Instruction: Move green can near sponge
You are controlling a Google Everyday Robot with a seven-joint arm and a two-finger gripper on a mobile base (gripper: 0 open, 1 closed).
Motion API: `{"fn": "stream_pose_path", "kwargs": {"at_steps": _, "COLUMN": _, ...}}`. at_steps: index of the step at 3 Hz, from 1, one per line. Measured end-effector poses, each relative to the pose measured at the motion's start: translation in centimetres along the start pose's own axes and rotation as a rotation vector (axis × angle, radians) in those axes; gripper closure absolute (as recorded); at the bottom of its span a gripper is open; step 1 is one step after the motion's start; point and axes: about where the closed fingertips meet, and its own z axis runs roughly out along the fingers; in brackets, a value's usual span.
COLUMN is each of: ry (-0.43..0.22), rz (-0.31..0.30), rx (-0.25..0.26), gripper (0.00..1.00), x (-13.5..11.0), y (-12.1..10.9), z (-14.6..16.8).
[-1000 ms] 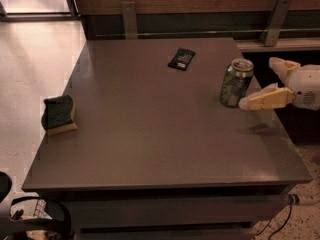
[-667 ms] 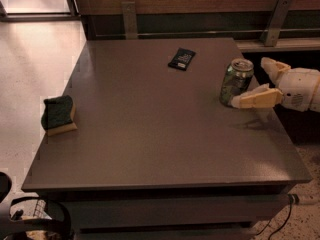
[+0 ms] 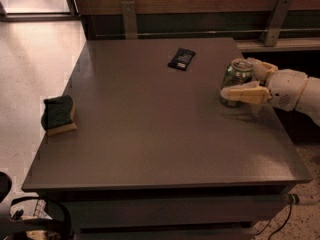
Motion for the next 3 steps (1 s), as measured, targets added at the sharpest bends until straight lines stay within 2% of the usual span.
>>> {"fn": "stream_pose_path", "kwargs": {"at_steps": 2, "ry": -0.007, "rz": -0.002, "rx": -0.010, "gripper": 0.65, "x": -0.17, "y": 0.28, "z": 0.62}}
{"fn": "stream_pose_path", "kwargs": {"at_steps": 3, "ry": -0.008, "rz": -0.003, "rx": -0.016, "gripper": 0.96, "x": -0.26, "y": 0.47, "z": 0.95}}
